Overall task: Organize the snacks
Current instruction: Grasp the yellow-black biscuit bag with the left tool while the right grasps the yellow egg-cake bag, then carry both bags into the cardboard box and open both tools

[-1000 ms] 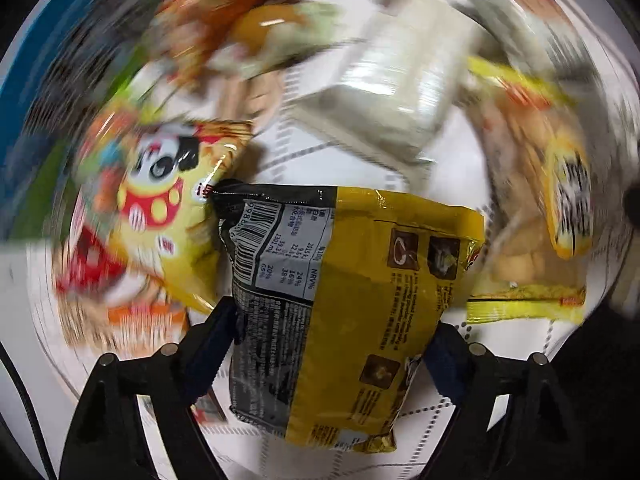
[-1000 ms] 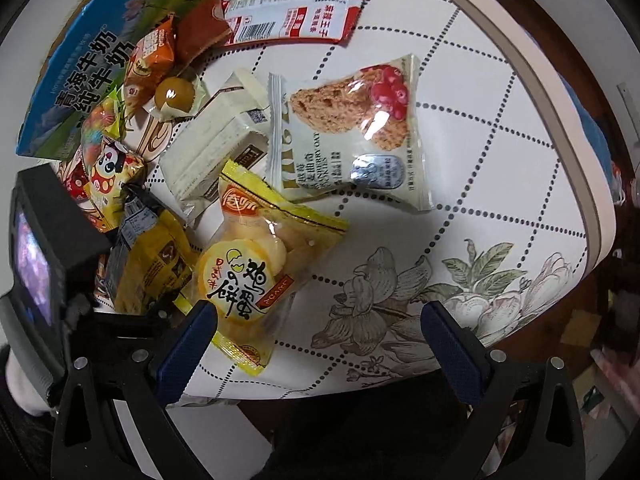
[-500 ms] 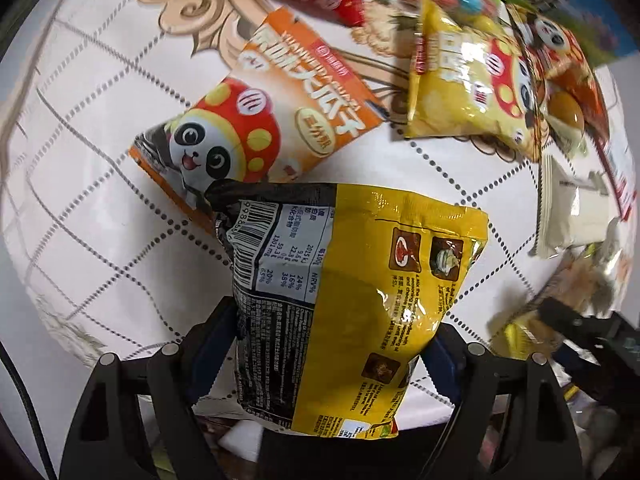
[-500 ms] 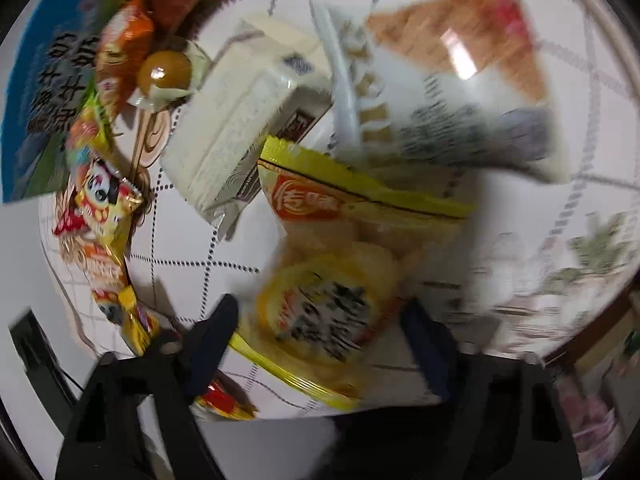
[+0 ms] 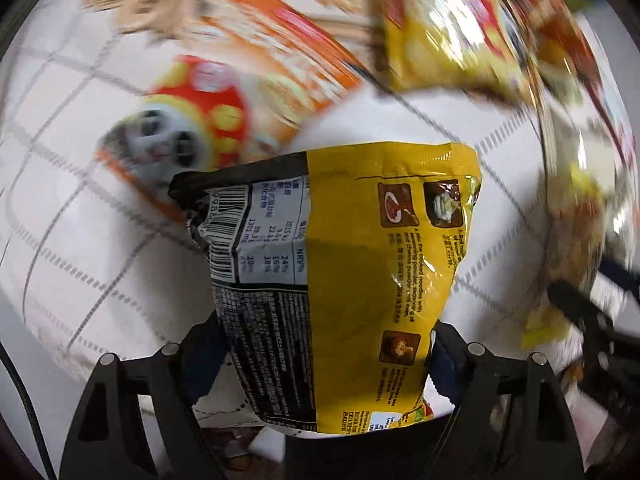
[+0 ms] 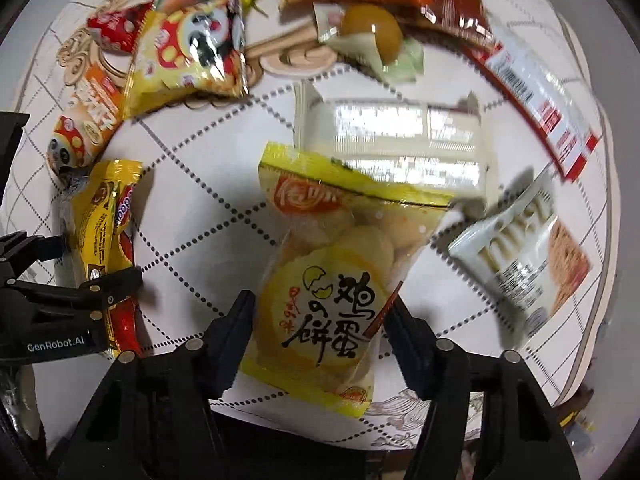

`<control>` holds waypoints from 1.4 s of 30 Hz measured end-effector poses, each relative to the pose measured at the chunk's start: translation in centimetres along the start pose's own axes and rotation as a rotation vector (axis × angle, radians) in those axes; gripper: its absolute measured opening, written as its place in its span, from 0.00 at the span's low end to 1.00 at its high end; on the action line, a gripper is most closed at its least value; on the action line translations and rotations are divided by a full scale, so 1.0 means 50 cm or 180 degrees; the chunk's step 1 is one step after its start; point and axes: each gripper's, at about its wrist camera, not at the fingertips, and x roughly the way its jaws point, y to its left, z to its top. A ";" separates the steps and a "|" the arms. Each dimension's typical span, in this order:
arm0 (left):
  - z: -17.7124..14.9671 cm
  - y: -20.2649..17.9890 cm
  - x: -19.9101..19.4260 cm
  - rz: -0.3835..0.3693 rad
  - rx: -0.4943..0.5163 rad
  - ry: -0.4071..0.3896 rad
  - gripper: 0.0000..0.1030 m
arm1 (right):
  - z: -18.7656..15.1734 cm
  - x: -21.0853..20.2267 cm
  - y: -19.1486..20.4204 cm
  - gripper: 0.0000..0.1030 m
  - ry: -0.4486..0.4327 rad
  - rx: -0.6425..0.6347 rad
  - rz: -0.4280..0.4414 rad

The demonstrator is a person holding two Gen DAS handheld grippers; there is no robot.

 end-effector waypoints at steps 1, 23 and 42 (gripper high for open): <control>-0.004 0.011 -0.008 0.0005 -0.0096 -0.0066 0.81 | -0.003 -0.007 -0.005 0.79 -0.0042 0.0105 0.0041; -0.178 -0.014 -0.078 0.0041 -0.0042 -0.0559 0.81 | -0.094 -0.065 -0.016 0.44 -0.0398 0.0759 0.0124; 0.055 0.002 -0.506 -0.0571 0.0076 -0.1341 0.81 | 0.188 -0.400 -0.041 0.44 -0.1432 0.0622 0.0720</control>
